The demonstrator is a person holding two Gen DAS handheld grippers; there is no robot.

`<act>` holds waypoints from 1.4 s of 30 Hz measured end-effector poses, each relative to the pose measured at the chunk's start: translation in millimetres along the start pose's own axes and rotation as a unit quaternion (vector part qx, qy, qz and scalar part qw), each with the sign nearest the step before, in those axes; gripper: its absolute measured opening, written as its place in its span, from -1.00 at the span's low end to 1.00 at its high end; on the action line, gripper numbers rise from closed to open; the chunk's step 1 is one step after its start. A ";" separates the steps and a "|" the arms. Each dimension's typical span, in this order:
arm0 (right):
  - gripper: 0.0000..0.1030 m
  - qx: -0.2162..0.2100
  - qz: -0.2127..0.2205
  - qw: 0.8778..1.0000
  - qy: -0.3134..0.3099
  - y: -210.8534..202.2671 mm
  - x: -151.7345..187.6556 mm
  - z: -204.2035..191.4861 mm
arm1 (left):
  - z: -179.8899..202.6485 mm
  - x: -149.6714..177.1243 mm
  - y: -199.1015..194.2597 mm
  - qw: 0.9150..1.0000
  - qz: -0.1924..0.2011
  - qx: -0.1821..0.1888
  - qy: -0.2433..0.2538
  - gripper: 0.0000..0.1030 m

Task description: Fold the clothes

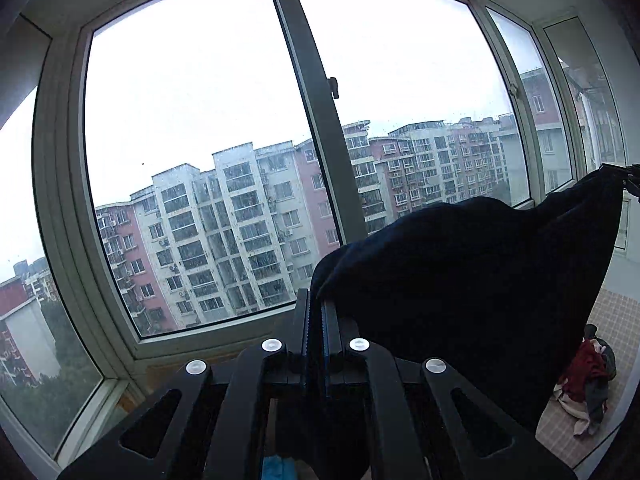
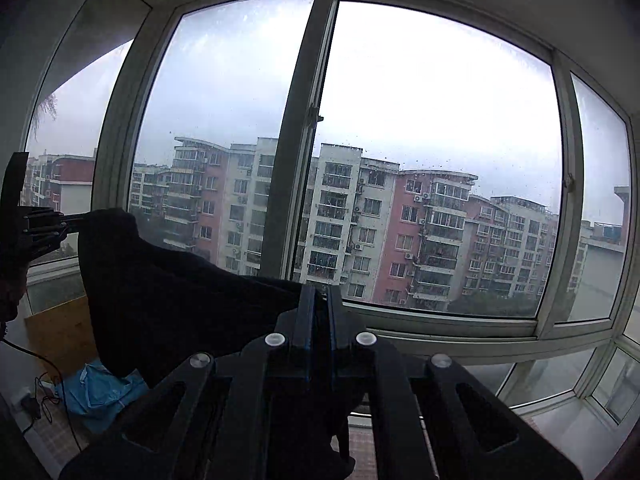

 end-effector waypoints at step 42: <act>-0.88 -0.021 -0.491 0.858 0.150 37.1 579.9 95.3 | 427.0 495.5 28.1 0.815 -0.445 0.354 0.105 -0.95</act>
Point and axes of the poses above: each gripper's, at about its wrist camera, not at the fingertips, and y roughly the way its jaws point, z to its right, x to its underside, the point moved 8 cm from there along y, roughly the way its jaws point, and after that the axes turned 2 degrees about y, right-handed, at the moved point
